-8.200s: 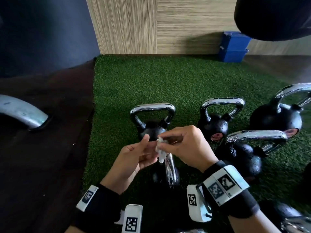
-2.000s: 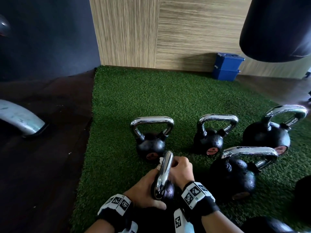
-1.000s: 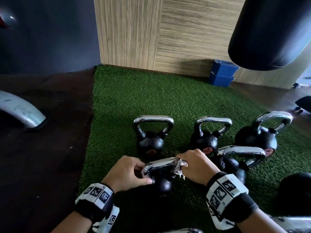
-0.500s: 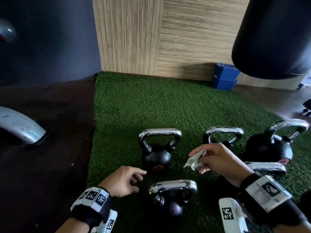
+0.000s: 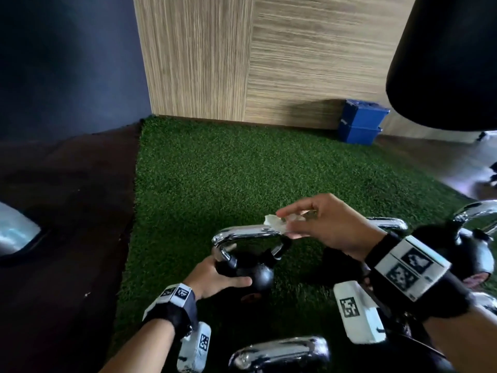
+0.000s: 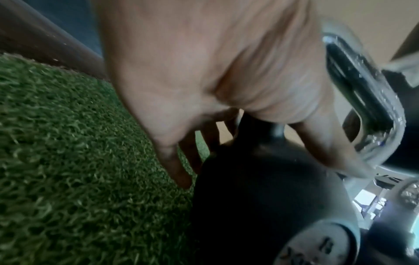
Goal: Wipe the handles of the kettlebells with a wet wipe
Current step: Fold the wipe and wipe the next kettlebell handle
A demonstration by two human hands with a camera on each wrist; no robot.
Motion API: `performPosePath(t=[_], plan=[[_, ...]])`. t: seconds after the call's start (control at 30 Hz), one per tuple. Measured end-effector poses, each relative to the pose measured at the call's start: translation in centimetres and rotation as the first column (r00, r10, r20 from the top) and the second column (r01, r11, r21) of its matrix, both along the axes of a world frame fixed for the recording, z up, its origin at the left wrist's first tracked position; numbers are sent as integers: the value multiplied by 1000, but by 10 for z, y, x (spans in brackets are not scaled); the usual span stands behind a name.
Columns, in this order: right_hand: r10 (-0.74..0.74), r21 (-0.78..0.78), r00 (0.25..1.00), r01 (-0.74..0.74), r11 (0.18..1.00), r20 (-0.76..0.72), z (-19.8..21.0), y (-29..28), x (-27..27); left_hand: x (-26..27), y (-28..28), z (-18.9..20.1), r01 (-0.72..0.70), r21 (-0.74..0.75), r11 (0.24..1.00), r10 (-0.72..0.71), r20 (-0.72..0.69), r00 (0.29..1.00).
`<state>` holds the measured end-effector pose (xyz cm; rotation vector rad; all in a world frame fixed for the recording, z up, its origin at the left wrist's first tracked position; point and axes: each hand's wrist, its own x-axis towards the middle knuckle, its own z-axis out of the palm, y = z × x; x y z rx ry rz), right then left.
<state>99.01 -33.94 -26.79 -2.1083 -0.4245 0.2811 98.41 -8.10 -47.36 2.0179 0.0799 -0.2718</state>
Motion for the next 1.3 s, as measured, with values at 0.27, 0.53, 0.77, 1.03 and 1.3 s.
performPosePath(t=[0.27, 0.53, 0.77, 1.03, 1.3], plan=[[137, -301, 928, -29, 953, 346, -7, 26, 7, 8, -2, -21, 8, -134, 991, 1, 66, 998], [180, -406, 823, 66, 911, 538, -27, 53, 0, 6, -3, -22, -15, -167, 986, 27, 67, 997], [433, -633, 747, -21, 774, 504, -38, 66, -8, 2, -5, -16, 7, -139, 990, 1, 63, 998], [315, -616, 785, 106, 780, 534, -48, 48, -1, -1, -9, -14, -8, -110, 994, 17, 81, 997], [90, -514, 864, 208, 832, 496, -52, 20, 8, -6, -12, -12, 18, -129, 991, -5, 103, 995]])
